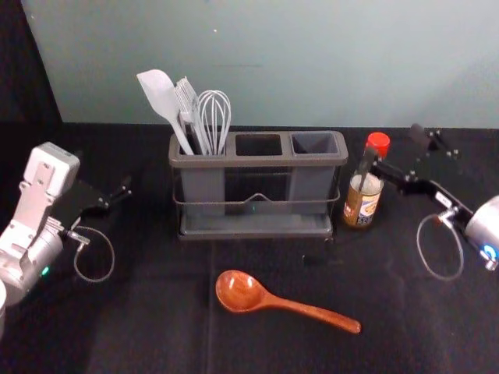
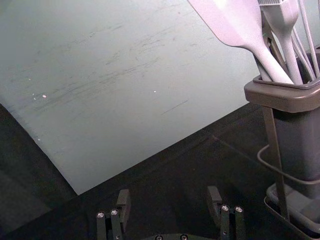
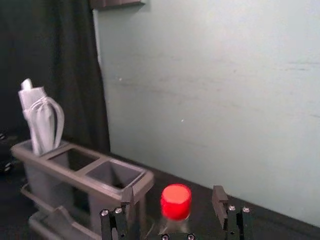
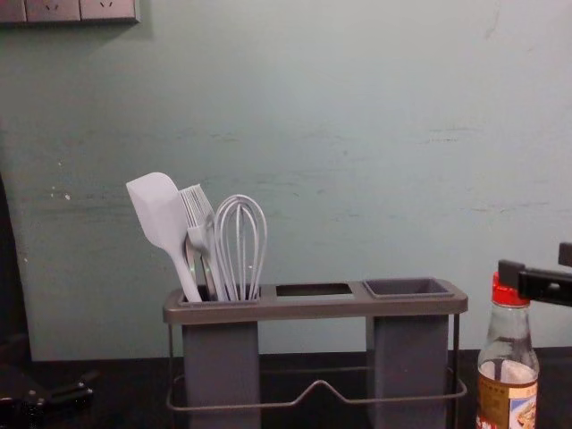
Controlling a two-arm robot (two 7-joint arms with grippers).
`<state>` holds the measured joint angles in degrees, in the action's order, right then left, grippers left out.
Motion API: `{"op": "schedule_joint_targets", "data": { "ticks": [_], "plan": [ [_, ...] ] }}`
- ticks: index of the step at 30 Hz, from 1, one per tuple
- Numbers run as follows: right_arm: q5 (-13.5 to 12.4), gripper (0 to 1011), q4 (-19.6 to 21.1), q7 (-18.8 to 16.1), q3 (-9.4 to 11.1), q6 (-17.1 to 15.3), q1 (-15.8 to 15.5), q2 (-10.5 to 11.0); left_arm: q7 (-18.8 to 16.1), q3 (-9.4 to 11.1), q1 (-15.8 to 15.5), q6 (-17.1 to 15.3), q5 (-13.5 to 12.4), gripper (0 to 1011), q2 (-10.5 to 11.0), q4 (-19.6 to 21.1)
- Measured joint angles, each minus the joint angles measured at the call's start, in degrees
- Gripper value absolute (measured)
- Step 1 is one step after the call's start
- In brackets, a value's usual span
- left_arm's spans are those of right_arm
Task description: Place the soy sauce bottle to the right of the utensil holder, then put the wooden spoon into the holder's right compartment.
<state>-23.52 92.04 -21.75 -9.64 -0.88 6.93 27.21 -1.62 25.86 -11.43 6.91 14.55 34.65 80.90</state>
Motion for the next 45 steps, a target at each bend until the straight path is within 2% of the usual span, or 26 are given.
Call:
{"op": "schedule_joint_targets", "data": {
  "ticks": [5, 8, 10, 13, 16, 18, 22, 23, 26, 30, 32, 33, 36, 40, 43, 45],
  "plan": [
    [-0.2, 1003, 4.6, 0.0, 0.0, -4.2, -3.3, 2.7, 0.0, 0.0, 0.0, 0.0, 0.0, 1005, 0.0, 0.0],
    [-1.1, 1002, 7.5, -0.5, -0.1, -8.4, -5.6, 5.0, 0.0, 0.0, 0.0, 0.0, 0.0, 1005, 0.0, 0.0],
    [-1.4, 1002, 8.5, -0.8, -0.4, -9.7, -6.5, 6.0, 0.0, 0.0, 0.0, 0.0, 0.0, 1005, 0.0, 0.0],
    [-1.3, 1002, 10.5, -1.8, -1.7, -11.7, -7.9, 8.5, 0.0, 0.0, 0.0, 0.0, 0.0, 1005, 0.0, 0.0],
    [-0.9, 1002, 11.4, -2.5, -2.6, -12.4, -8.3, 9.9, 0.0, 0.0, 0.0, 0.0, 0.0, 1005, 0.0, 0.0],
    [0.0, 1003, 12.1, -3.6, -3.9, -13.1, -8.1, 11.5, 0.0, 0.0, 0.0, 0.0, 0.0, 1005, 0.0, 0.0],
    [1.7, 1003, 12.6, -6.1, -6.6, -14.3, -6.3, 13.8, 0.0, 0.0, 0.0, 0.0, 0.0, 1005, 0.0, 0.0],
    [2.3, 1003, 12.6, -7.3, -7.9, -14.8, -5.2, 14.6, 0.0, 0.0, 0.0, 0.0, 0.0, 1005, 0.0, 0.0],
    [3.5, 1002, 12.5, -9.2, -10.2, -15.8, -3.3, 15.6, 0.0, 0.0, 0.0, 0.0, 0.0, 1005, 0.0, 0.0],
    [6.2, 1003, 12.2, -11.9, -14.6, -18.1, 0.9, 16.5, 0.0, 0.0, 0.0, 0.0, 0.0, 1005, 0.0, 0.0],
    [7.3, 1003, 11.8, -13.0, -16.4, -19.0, 2.6, 16.5, 0.0, 0.0, 0.0, 0.0, 0.0, 1005, 0.0, 0.0],
    [7.3, 1002, 11.8, -13.0, -16.4, -19.0, 2.6, 16.5, 0.0, 0.0, 0.0, 0.0, 0.0, 1005, 0.0, 0.0],
    [8.0, 1002, 10.9, -14.4, -18.8, -19.8, 5.1, 15.9, 0.0, 0.0, 0.0, 0.0, 0.0, 1005, 0.0, 0.0],
    [8.2, 1002, 9.8, -15.4, -20.6, -20.6, 7.1, 14.8, 0.0, 0.0, 0.0, 0.0, 0.0, 1005, 0.0, 0.0],
    [8.7, 1002, 8.3, -16.6, -23.1, -21.9, 9.8, 13.4, 0.0, 0.0, 0.0, 0.0, 0.0, 1005, 0.0, 0.0],
    [9.0, 1003, 7.8, -17.0, -24.1, -22.6, 10.8, 13.0, 0.0, 0.0, 0.0, 0.0, 0.0, 1005, 0.0, 0.0]
  ]
}}
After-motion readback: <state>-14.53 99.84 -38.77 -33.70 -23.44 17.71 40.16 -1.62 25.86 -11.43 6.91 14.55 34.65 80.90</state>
